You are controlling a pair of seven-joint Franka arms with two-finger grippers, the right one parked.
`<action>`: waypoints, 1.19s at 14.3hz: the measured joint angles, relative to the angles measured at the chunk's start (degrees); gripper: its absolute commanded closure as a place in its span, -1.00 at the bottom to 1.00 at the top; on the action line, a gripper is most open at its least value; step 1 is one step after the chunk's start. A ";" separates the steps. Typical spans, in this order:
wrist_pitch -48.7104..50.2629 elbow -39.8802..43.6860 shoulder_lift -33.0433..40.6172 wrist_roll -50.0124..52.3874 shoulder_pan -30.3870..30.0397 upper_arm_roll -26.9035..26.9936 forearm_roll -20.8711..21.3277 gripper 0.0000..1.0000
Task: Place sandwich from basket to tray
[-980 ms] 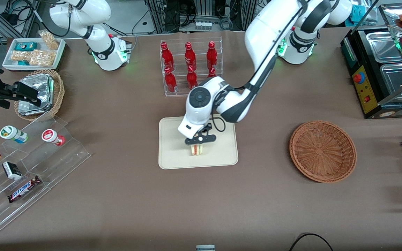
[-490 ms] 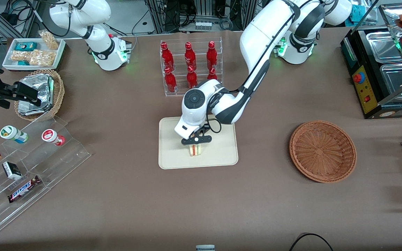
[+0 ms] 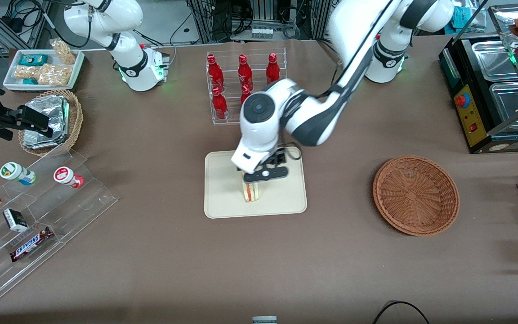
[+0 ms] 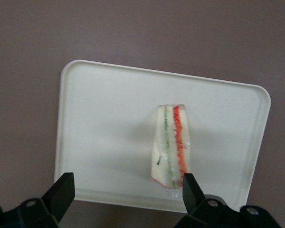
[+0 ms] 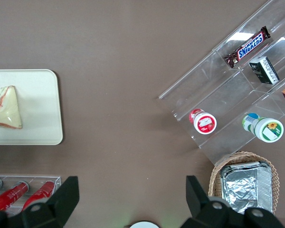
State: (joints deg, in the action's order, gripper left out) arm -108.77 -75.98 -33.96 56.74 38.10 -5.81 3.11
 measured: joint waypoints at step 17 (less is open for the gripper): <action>15.82 -21.92 31.61 -48.31 -34.05 0.24 -1.04 -1.00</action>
State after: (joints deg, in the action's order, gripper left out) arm -92.95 -97.90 -2.35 8.43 4.05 -5.58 2.07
